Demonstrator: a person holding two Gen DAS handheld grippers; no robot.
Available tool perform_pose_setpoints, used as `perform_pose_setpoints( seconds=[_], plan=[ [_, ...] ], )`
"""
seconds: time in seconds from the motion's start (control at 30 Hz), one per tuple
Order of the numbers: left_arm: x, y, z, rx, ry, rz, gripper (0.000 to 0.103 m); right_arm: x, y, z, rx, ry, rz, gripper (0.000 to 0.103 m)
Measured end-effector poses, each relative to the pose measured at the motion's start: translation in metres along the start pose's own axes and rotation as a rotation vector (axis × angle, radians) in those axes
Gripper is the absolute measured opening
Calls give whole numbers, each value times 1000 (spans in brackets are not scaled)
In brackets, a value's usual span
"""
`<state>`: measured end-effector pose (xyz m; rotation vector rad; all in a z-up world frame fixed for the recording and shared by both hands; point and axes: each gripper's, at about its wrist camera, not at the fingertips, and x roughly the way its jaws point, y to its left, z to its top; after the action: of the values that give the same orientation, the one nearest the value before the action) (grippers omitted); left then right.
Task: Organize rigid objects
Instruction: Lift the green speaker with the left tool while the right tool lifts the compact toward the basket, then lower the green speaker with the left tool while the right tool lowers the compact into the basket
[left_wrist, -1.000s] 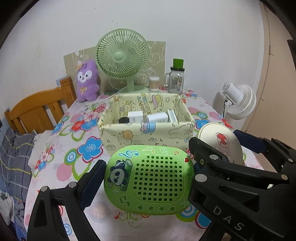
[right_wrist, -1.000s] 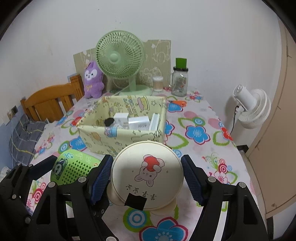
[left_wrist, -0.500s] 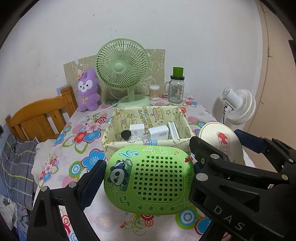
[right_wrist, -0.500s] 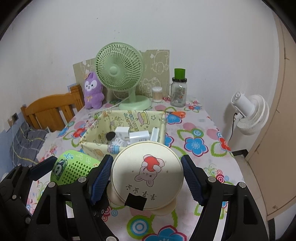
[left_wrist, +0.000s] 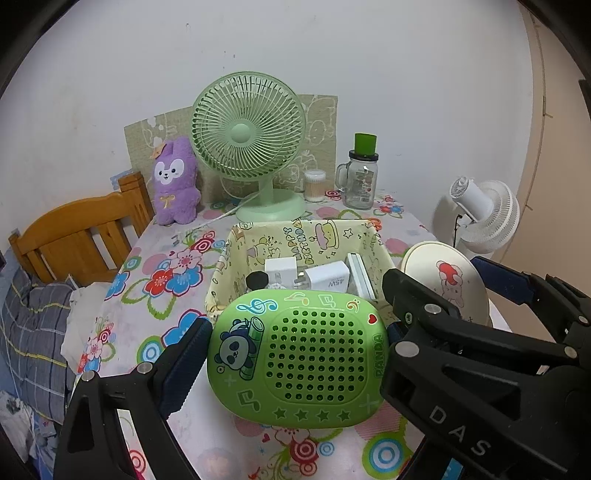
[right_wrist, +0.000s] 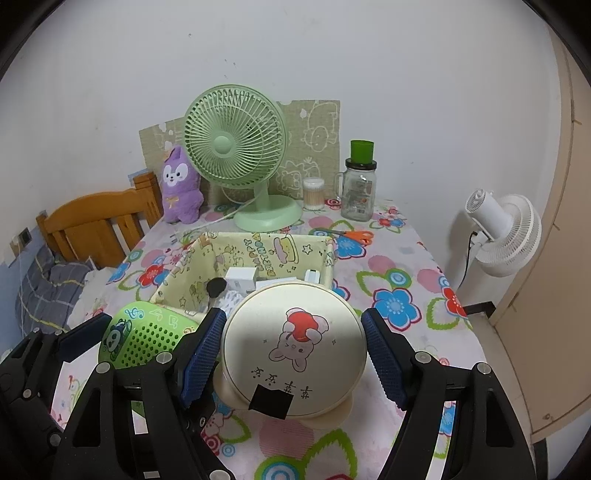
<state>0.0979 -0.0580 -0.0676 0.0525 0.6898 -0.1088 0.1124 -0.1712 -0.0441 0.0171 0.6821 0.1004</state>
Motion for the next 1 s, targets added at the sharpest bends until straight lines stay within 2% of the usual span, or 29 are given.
perform_pose_setpoints(
  seconds=[0.47,1.0],
  plan=[
    [35,4,22,2,28,-9,95,41,-3,21,14,24,-6,77],
    [89,10,34,8,99,-5,95,100,-5,40,13,74,-25,77]
  ],
)
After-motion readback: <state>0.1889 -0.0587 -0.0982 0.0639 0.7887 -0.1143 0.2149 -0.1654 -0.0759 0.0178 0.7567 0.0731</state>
